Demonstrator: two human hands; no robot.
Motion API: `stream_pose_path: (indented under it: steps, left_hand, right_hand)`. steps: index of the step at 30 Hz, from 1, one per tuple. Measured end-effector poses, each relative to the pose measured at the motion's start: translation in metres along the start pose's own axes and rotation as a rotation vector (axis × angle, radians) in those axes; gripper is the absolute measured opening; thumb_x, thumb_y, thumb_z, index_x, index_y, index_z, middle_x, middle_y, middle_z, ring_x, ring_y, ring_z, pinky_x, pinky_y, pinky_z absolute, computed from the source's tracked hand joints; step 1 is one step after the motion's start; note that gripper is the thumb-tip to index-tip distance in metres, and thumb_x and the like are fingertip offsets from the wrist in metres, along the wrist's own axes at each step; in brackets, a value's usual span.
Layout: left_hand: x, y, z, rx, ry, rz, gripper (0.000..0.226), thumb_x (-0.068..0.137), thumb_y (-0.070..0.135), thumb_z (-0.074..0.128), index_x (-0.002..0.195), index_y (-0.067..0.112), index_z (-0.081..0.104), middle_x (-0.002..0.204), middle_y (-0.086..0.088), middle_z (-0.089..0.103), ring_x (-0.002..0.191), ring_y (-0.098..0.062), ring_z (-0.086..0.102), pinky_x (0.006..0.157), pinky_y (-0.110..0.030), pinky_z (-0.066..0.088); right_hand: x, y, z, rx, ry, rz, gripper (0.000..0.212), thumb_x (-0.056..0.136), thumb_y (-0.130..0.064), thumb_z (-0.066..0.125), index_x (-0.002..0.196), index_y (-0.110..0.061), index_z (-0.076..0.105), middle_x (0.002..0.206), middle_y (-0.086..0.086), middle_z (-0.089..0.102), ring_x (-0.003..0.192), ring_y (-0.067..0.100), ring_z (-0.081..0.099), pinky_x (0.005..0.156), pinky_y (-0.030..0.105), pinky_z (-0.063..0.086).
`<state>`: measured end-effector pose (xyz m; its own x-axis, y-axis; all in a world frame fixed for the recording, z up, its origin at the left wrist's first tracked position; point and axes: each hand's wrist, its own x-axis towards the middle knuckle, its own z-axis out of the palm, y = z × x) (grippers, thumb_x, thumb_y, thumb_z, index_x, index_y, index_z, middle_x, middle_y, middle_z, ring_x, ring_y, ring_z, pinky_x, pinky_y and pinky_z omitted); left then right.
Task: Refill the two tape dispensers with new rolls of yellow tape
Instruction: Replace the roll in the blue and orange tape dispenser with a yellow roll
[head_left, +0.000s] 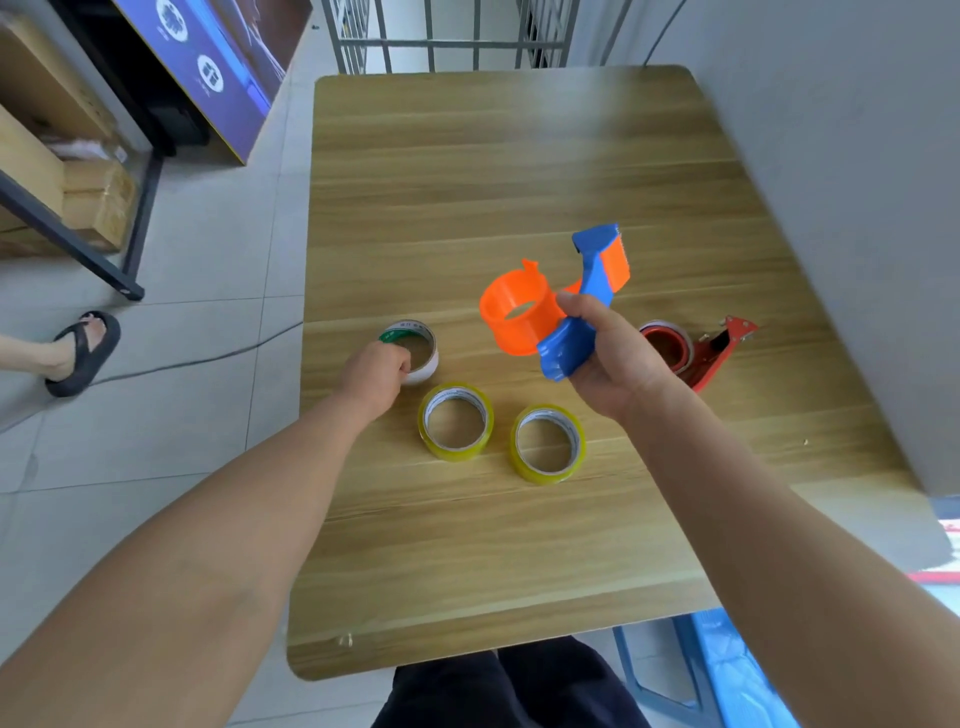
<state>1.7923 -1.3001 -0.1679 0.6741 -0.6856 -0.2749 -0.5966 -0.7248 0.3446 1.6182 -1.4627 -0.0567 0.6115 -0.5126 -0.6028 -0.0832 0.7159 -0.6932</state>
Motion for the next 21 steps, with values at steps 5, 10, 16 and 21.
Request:
stream_pose_path:
  steps: [5,10,16,21]
  left_hand:
    - [-0.001,-0.006,0.000,-0.027,-0.033,-0.051,0.028,0.089,0.002,0.044,0.104,0.009,0.067,0.108,-0.016,0.066,0.097,-0.035,0.059,0.079,-0.037,0.048]
    - [-0.012,0.007,-0.019,-0.150,0.081,-0.002,0.025,0.092,0.008,0.045,0.109,0.009,0.064,0.111,-0.014,0.067,0.101,-0.034,0.060,0.086,-0.042,0.049]
    - [-0.040,0.037,-0.033,-0.198,0.036,0.178,0.022,0.091,0.010,0.049,0.105,0.008,0.065,0.108,-0.011,0.068,0.099,-0.030,0.061,0.084,-0.034,0.047]
    - [-0.065,0.044,-0.005,0.031,-0.415,0.177,0.036,0.085,0.020,0.062,0.121,0.014,0.056,0.124,-0.005,0.057,0.112,-0.023,0.053,0.087,-0.031,0.041]
  right_hand:
    - [-0.004,0.004,0.004,-0.010,-0.002,0.018,0.019,0.089,-0.016,0.062,0.107,-0.010,0.059,0.095,0.003,0.067,0.079,0.014,0.065,0.066,0.024,0.054]
    - [-0.011,0.002,0.012,-0.022,-0.017,0.012,0.017,0.089,-0.017,0.063,0.105,-0.011,0.061,0.092,0.002,0.068,0.075,0.013,0.066,0.055,0.019,0.055]
    - [-0.020,0.002,0.014,-0.078,-0.017,-0.029,0.019,0.086,-0.017,0.066,0.103,-0.010,0.060,0.095,0.004,0.068,0.079,0.015,0.066,0.064,0.025,0.055]
    - [-0.030,0.007,0.009,-0.122,-0.017,-0.052,0.010,0.085,-0.013,0.067,0.093,-0.010,0.061,0.087,0.005,0.068,0.076,0.017,0.066,0.073,0.030,0.053]
